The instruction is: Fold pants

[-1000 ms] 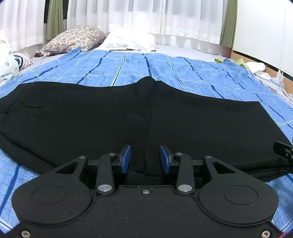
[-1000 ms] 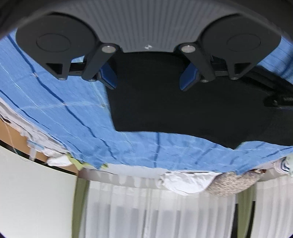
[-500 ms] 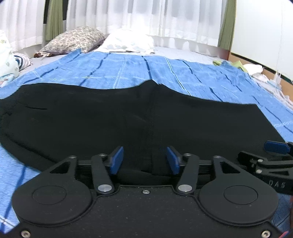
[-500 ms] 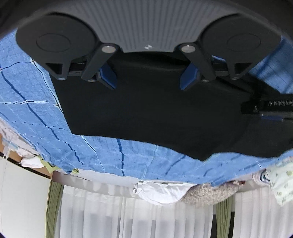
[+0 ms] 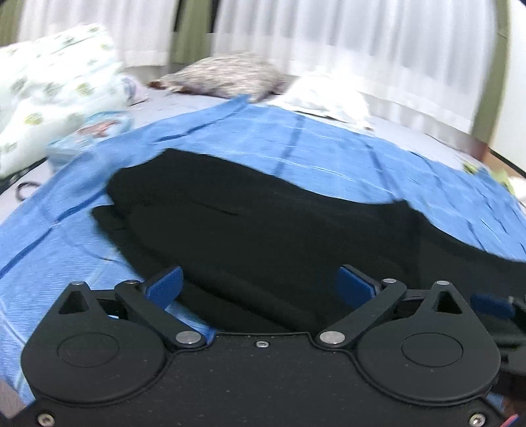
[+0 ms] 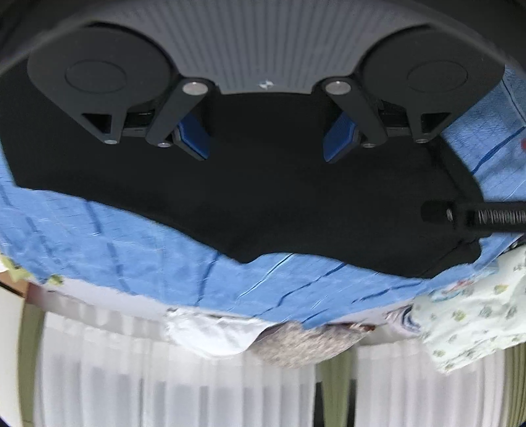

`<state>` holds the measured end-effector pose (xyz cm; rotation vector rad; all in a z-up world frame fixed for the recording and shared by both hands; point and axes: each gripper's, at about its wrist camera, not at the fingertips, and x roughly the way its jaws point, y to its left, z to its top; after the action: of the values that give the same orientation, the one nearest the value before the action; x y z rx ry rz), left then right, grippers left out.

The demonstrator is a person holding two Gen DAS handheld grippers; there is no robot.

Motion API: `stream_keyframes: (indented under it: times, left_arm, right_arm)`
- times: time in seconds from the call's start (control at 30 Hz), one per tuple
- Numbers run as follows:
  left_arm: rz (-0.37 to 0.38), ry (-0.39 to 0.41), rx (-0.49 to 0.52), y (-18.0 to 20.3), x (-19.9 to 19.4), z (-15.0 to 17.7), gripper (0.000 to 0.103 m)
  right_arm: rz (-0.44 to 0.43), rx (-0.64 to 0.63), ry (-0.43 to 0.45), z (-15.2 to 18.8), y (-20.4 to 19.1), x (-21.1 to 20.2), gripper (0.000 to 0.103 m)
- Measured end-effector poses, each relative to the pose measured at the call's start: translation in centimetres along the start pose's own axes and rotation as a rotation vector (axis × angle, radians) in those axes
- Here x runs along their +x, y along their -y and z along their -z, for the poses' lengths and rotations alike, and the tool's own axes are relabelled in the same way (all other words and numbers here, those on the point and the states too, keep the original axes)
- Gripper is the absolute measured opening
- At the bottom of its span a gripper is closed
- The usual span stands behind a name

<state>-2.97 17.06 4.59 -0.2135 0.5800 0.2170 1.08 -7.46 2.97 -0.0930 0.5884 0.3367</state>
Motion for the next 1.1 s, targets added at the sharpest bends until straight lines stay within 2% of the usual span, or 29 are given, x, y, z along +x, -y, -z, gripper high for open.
stream_keyframes:
  times: [0.07,0.1,0.37,0.53,0.83,1.1]
  left_arm:
    - [-0.032,-0.010,-0.034,-1.8,0.7,-0.2,0.102]
    - [-0.053,-0.016,-0.053,-2.5,1.0,-0.3,0.102]
    - [-0.179,-0.050,-0.194,-7.4,4.2,-0.9,0.103]
    - [-0.199,-0.053,-0.249,-8.8,5.8,-2.0,0.103]
    - [-0.259,-0.057,-0.196,-8.0,7.6,-2.4,0.103]
    - [-0.222,-0.060,-0.195,-7.9,8.8,-3.1,0.102]
  right_arm:
    - [-0.022,-0.018,-0.036,0.2,-0.8,0.9,0.087]
    - [-0.031,-0.033,-0.045,0.4,-1.0,1.2,0.091]
    - [-0.038,-0.043,-0.055,1.0,-1.3,1.3,0.093]
    - [-0.038,-0.048,-0.051,1.0,-1.4,1.5,0.094]
    - [-0.049,-0.039,-0.042,1.2,-1.2,1.5,0.096]
    - [-0.046,-0.043,-0.038,1.3,-1.2,1.4,0.097]
